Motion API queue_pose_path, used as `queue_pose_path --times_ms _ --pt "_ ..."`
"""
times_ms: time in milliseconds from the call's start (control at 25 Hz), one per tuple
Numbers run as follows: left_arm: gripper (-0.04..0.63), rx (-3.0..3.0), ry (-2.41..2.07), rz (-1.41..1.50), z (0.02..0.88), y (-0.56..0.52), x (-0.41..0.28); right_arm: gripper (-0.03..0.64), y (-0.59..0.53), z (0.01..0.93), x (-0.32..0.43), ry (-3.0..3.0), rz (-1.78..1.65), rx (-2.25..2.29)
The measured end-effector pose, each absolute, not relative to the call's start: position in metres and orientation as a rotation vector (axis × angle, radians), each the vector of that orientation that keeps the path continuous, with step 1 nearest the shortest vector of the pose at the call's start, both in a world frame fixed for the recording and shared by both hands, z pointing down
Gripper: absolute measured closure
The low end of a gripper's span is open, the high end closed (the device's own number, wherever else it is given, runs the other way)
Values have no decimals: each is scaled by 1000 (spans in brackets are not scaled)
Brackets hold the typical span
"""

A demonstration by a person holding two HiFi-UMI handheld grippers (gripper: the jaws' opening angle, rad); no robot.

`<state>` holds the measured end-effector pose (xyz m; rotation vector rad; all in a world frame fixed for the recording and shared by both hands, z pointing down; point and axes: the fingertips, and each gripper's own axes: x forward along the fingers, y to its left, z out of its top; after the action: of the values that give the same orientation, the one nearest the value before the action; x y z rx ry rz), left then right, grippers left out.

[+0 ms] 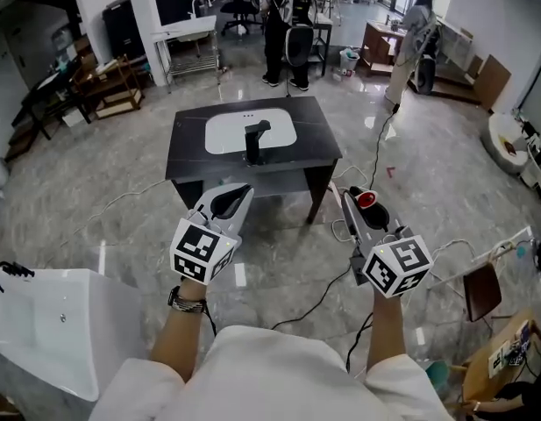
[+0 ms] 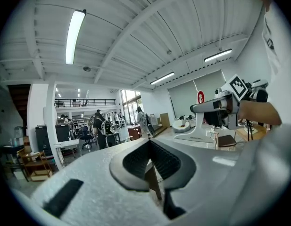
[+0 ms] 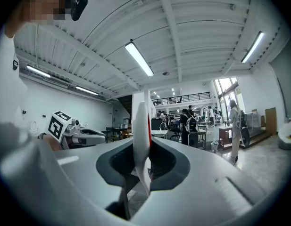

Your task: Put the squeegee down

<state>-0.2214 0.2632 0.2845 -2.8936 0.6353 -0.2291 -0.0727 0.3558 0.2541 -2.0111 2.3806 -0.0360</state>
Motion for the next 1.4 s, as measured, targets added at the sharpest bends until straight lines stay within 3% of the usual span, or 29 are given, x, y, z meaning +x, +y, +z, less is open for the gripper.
queue_pose_path --times_ms 440,1400 --pt "589 -2917 613 -262 303 227 -164 554 318 275 -12 2347 -82 -2036" --pt "589 -2967 497 -335 321 -33 -13 554 61 282 126 2294 -117 -2103"
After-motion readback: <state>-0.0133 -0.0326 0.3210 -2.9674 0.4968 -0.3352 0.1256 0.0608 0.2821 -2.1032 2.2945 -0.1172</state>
